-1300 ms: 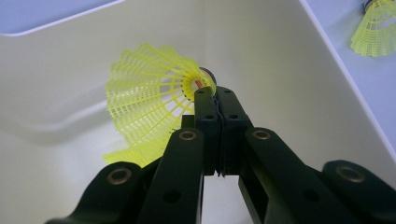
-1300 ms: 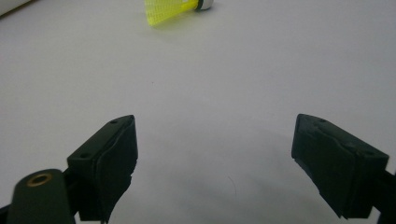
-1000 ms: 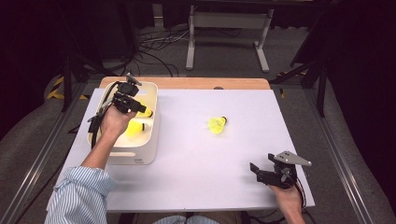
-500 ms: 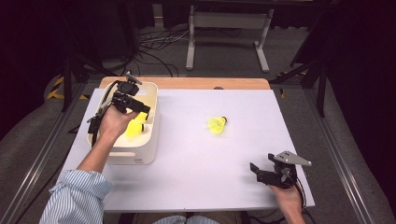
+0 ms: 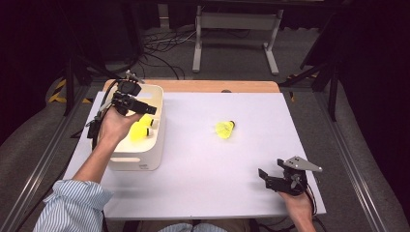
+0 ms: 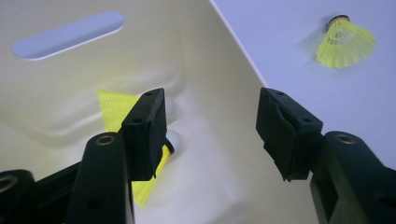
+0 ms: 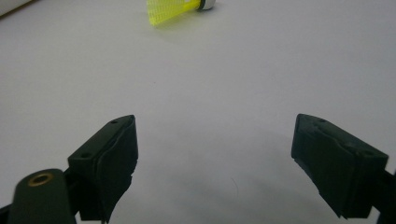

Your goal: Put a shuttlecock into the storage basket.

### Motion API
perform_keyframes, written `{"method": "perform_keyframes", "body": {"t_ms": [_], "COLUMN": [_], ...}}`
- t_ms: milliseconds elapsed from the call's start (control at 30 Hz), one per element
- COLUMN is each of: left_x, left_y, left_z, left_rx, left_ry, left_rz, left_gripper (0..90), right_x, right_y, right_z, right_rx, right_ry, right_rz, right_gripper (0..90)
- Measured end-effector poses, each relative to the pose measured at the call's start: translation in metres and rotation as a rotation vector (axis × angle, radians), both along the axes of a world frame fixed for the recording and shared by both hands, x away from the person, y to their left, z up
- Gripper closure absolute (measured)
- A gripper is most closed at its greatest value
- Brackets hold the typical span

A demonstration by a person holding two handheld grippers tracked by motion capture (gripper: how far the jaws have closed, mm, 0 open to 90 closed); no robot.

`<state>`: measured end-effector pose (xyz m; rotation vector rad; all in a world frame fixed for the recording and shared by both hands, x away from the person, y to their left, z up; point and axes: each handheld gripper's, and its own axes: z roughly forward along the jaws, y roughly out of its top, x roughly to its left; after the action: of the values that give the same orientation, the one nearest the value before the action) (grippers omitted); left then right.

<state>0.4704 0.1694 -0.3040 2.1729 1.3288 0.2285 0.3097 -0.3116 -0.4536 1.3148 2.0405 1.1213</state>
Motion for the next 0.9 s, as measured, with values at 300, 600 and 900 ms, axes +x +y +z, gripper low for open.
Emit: {"method": "perform_keyframes", "body": {"t_ms": [300,600,900], "left_x": [-0.007,-0.01,-0.015], "left_y": [-0.012,-0.022,-0.031], "left_z": [0.009,0.015,0.02], "left_rx": [0.004,-0.002,-0.004], "left_ry": [-0.027,-0.043,-0.061], "left_rz": [-0.041,-0.075,-0.111], "left_gripper": [39.8,39.4,39.0], "right_x": [0.0,0.0,0.0], "right_y": [0.0,0.0,0.0], "right_z": [0.0,0.0,0.0], "right_rx": [-0.001,0.0,0.001], "right_ry": [-0.001,0.003,0.003], "right_rz": [0.002,0.003,0.004], "right_gripper": [15.2,15.3,15.4]}}
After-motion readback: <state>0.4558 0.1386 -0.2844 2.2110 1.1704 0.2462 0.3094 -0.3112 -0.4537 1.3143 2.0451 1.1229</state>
